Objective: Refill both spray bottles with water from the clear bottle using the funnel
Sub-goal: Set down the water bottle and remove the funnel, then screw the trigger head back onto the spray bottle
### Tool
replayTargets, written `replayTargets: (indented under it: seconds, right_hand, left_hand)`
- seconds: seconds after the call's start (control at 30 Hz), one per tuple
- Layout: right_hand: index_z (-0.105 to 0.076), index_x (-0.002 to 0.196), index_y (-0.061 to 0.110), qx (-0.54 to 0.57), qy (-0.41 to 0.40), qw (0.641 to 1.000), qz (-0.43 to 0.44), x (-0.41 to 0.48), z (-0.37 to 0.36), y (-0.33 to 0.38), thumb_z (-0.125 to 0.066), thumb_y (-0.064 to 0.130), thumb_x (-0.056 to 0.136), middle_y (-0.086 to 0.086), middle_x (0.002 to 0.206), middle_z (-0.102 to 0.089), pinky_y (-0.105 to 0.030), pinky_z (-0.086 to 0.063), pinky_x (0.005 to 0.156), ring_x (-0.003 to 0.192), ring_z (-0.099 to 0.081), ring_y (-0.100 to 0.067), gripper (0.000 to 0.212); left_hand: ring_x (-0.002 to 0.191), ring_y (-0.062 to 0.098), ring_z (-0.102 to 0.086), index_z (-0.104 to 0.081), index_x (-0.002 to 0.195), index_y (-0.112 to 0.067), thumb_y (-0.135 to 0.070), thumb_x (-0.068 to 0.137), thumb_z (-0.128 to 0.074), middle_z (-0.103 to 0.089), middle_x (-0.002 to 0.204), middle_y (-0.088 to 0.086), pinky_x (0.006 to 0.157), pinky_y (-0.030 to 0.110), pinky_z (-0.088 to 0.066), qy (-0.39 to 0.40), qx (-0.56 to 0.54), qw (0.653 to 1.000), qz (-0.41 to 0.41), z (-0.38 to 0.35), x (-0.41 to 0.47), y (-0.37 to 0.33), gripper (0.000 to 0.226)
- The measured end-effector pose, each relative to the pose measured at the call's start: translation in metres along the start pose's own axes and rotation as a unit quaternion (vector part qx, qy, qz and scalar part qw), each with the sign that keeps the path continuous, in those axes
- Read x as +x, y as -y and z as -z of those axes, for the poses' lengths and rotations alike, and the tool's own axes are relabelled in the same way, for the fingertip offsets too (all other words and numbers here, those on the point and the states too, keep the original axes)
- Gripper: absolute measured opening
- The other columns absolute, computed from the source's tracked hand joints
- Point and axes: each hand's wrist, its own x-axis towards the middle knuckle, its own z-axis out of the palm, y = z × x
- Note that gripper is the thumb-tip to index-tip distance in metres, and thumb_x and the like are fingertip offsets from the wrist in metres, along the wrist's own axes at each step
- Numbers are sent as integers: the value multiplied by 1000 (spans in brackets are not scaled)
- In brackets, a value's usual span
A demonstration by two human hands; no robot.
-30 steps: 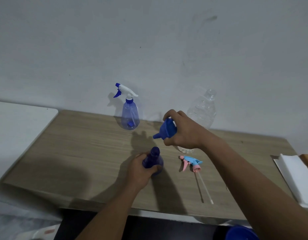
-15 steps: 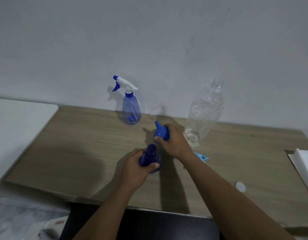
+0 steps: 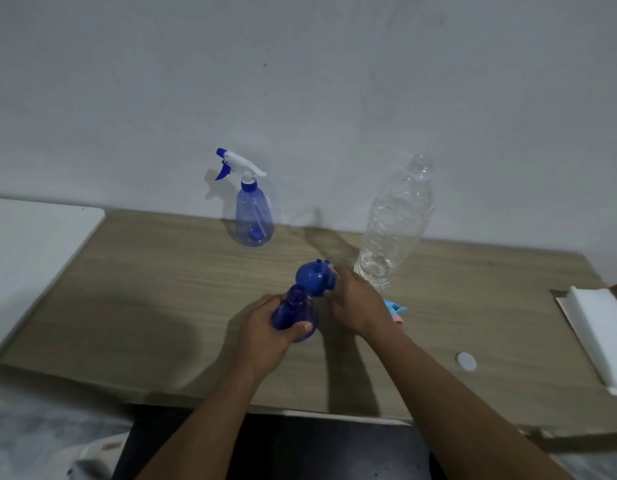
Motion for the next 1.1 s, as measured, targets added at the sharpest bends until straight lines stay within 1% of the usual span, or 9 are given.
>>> replayTargets:
  seconds: [0.07, 0.23, 0.4, 0.53, 0.73, 0.87, 0.97, 1.03, 1.1]
  right_hand:
    - [-55, 129, 11, -61, -11, 998, 10, -19, 9, -9, -56, 18, 94, -12, 123, -64, -41, -50, 84, 112, -61, -34, 36]
    - [-54, 130, 14, -149, -53, 986, -42, -46, 13, -36, -45, 22, 103, -11, 125, -60, -45, -51, 89, 118, -55, -34, 30]
    - [-54, 132, 16, -168, -13, 979, -114, -46, 9, -52, -43, 32, 105, -13, 119, -60, -46, -49, 89, 112, -57, -39, 34]
    - [-59, 119, 18, -137, -24, 980, -141, -43, 11, -61, -52, 41, 98, -10, 108, -64, -43, -44, 86, 108, -59, -38, 32]
    - [-60, 119, 6, -54, -17, 979, -198, -54, 25, -61, -59, 17, 95, -16, 124, -48, -40, -48, 87, 99, -63, -40, 26]
    - [-62, 119, 10, 52, -63, 985, -155, -67, 41, -37, -74, 20, 89, -13, 121, -57, -35, -51, 81, 97, -63, -29, 34]
    - [-63, 118, 15, 134, -122, 980, -84, -75, 67, -3, -76, 16, 88, -6, 114, -65, -20, -51, 69, 90, -65, -18, 33]
    - [-63, 112, 20, 186, -166, 968, -38, -79, 87, 22, -78, 14, 86, 4, 103, -66, -7, -46, 62, 83, -64, -10, 30]
    - [-62, 107, 25, 225, -207, 952, 7, -82, 105, 46, -81, 17, 84, 15, 94, -64, -7, -46, 65, 84, -64, -9, 31]
  left_hand:
    - [79, -13, -61, -70, 110, -17, -11, 72, -86, -70, 101, -1, 65, -1, -39, 5, -2, 1000, 2, -3, -3, -3, 42]
    - [87, -1, -63, -70, 113, -20, -17, 72, -87, -71, 102, -4, 67, 2, -40, 18, -1, 1000, 8, -15, -9, -2, 44]
    - [88, 0, -65, -68, 106, -33, -25, 71, -88, -72, 97, -10, 78, 18, -50, 17, 9, 1000, 11, -16, -9, -1, 41]
    - [82, -2, -63, -69, 112, -20, -14, 75, -85, -72, 99, -2, 63, -2, -39, 23, 1, 1000, 13, -18, -9, -2, 41]
    - [91, 4, -65, -68, 117, -21, -20, 75, -86, -72, 103, -4, 66, 5, -41, 26, 1, 999, 25, -18, -9, 1, 46]
    - [94, 8, -65, -68, 117, -23, -23, 74, -86, -71, 103, -4, 70, 11, -40, 27, -2, 999, 23, -17, -10, -1, 47]
    - [89, 4, -63, -68, 113, -24, -23, 73, -87, -71, 101, -5, 71, 10, -44, 27, -1, 999, 23, -16, -10, 0, 44]
    - [88, 12, -67, -70, 105, -25, -25, 68, -89, -73, 97, -4, 82, 29, -54, 21, -10, 999, 25, -18, -10, 1, 42]
    - [86, 20, -69, -70, 95, -27, -37, 58, -88, -74, 91, -2, 83, 43, -56, 15, -16, 999, 30, -19, -8, 6, 43]
